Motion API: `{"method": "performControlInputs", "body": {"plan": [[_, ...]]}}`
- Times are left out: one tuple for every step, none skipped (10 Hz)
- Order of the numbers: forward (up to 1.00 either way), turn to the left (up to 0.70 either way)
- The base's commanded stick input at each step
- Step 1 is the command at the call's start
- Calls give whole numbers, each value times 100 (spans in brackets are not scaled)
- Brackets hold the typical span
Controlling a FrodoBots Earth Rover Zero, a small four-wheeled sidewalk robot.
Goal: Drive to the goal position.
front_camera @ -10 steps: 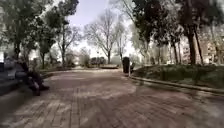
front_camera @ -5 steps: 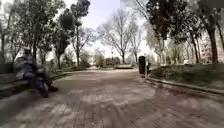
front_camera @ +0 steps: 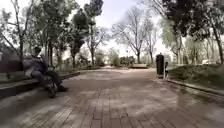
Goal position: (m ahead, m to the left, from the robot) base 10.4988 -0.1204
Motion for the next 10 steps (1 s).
{"method": "performControlInputs", "body": {"plan": [[70,0],[70,0],[70,0],[70,0],[70,0],[70,0],[70,0],[70,0],[70,0],[70,0]]}}
